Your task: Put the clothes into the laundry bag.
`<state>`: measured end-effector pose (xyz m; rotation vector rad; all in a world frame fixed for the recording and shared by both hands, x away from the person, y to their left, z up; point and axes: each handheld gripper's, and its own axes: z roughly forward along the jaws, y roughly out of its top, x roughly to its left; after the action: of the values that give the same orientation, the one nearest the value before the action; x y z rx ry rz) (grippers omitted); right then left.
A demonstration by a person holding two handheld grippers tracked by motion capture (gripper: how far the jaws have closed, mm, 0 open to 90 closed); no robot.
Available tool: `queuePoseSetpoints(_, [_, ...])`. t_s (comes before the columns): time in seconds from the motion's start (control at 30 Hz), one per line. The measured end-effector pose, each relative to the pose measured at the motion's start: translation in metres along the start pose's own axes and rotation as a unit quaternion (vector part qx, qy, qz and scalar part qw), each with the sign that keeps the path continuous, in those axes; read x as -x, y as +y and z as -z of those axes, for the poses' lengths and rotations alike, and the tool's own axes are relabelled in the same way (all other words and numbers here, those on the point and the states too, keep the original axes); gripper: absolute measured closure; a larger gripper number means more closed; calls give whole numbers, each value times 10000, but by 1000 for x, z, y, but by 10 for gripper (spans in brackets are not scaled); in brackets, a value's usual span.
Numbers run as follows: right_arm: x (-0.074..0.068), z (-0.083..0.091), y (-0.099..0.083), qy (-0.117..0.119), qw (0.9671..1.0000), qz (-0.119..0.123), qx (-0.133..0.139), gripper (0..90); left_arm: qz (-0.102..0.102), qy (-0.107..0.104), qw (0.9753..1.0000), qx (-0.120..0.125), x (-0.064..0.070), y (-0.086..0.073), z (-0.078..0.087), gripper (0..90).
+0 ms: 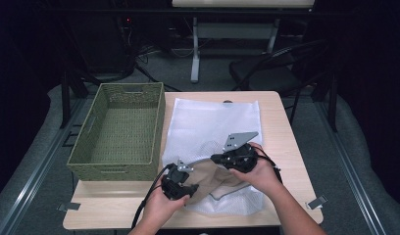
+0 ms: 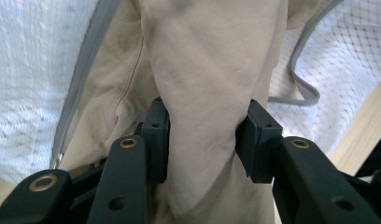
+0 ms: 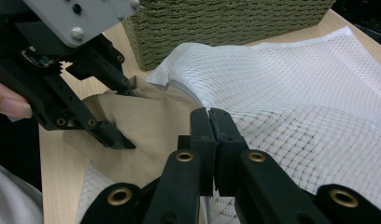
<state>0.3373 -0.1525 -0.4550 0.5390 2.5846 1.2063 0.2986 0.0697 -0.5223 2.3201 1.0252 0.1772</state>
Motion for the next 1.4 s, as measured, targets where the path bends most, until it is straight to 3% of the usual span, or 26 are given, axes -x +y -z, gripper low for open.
queuePoseSetpoints(0.93, [-2, -4, 1, 30, 10000, 28, -54, 893, 238, 198, 9993, 198, -7, 28, -23, 600])
queuePoseSetpoints(1.17, [-1, -4, 0, 19, 10000, 40, -75, 893, 174, 445, 9985, 261, -5, 30, -32, 591])
queuePoseSetpoints(1.4, [-1, -4, 0, -10, 10000, 46, -68, 893, 171, 498, 9981, 320, -7, 28, -39, 549])
